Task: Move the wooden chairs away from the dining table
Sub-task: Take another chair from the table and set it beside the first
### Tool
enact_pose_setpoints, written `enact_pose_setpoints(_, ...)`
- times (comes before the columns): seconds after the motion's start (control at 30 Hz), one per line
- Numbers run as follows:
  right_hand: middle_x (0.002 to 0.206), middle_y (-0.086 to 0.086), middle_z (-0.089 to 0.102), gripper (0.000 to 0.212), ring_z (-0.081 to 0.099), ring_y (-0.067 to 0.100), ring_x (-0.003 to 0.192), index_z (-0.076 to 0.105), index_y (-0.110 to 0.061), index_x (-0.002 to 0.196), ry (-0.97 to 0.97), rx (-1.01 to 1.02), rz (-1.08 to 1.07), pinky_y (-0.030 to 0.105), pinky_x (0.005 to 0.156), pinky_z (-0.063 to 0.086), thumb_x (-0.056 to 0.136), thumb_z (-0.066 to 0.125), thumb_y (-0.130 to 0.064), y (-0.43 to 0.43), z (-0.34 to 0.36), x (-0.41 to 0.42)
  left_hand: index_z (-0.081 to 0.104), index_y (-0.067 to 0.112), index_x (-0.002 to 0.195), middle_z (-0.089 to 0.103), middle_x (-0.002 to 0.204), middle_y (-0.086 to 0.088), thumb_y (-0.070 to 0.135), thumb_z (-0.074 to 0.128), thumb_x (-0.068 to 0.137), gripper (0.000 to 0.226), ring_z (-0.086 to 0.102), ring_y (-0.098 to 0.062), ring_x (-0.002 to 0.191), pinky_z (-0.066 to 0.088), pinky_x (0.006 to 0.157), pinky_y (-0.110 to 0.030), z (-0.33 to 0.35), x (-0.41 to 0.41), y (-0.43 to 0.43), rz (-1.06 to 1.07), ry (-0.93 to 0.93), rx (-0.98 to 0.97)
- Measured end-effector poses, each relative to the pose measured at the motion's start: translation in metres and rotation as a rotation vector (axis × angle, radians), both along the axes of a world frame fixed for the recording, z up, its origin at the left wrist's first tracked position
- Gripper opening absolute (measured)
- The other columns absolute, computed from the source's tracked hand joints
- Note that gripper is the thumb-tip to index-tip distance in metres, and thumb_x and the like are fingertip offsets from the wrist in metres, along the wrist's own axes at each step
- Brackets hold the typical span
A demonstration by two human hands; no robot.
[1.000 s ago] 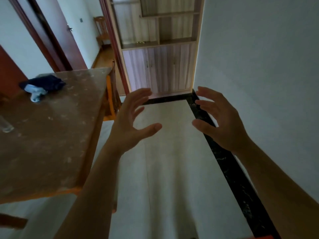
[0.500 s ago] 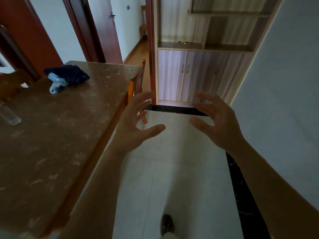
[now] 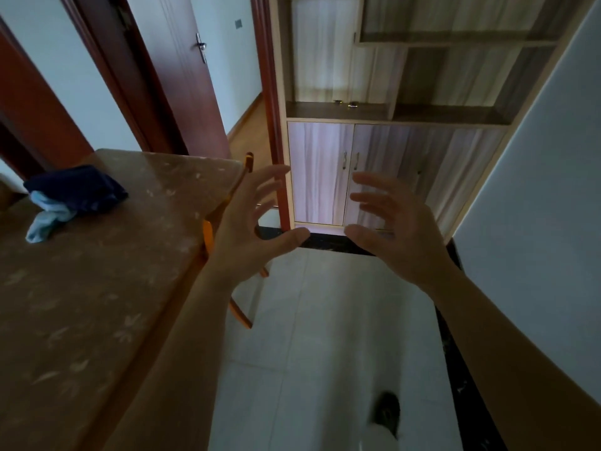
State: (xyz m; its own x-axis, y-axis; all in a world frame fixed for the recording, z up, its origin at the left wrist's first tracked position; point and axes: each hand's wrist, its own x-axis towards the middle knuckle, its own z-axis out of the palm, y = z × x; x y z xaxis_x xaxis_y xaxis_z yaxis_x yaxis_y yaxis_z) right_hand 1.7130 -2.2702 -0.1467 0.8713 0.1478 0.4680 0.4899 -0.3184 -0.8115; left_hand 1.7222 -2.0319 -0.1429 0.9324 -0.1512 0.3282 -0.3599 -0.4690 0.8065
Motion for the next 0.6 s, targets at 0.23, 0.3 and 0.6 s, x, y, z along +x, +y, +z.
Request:
enact_pose_setpoints(0.23,0.143,-0.006,0.053,0.066,0.059,0.012,0.122,0.049,-0.023,0.136,0.019,-0.033,0.236,0.035,0.101,0.052,0.079,0.078,-0.041,-0.041,0.006,0.182,0.045,0.001,0.142,0.052,0.145,-0.018,0.017,0.081,0.080,0.073,0.050,-0.036,0.139,0.041,0.112,-0.062,-0.006,0.132,-0.025,0.010,-0.168,-0.195)
enact_pose_setpoints(0.3,0.141,-0.005,0.055,0.065,0.060,0.011,0.121,0.051,-0.022,0.135,0.017,-0.047,0.304,0.028,0.099,0.052,0.079,0.077,-0.043,-0.036,0.013,0.226,0.044,0.000,0.140,0.053,0.142,-0.023,0.011,0.081,0.081,0.071,0.052,-0.038,0.137,0.041,0.112,-0.062,-0.003,0.158,-0.021,0.044,-0.169,-0.241)
enact_pose_setpoints(0.6,0.145,-0.009,0.053,0.070,0.056,0.014,0.127,0.047,-0.031,0.140,0.031,-0.118,0.723,0.039,0.104,0.048,0.079,0.078,-0.045,0.074,-0.026,0.400,0.047,0.034,0.141,0.046,0.146,-0.002,0.032,0.093,0.069,0.086,0.049,-0.022,0.137,0.048,0.108,-0.050,-0.053,0.239,0.065,0.506,-0.130,-0.048)
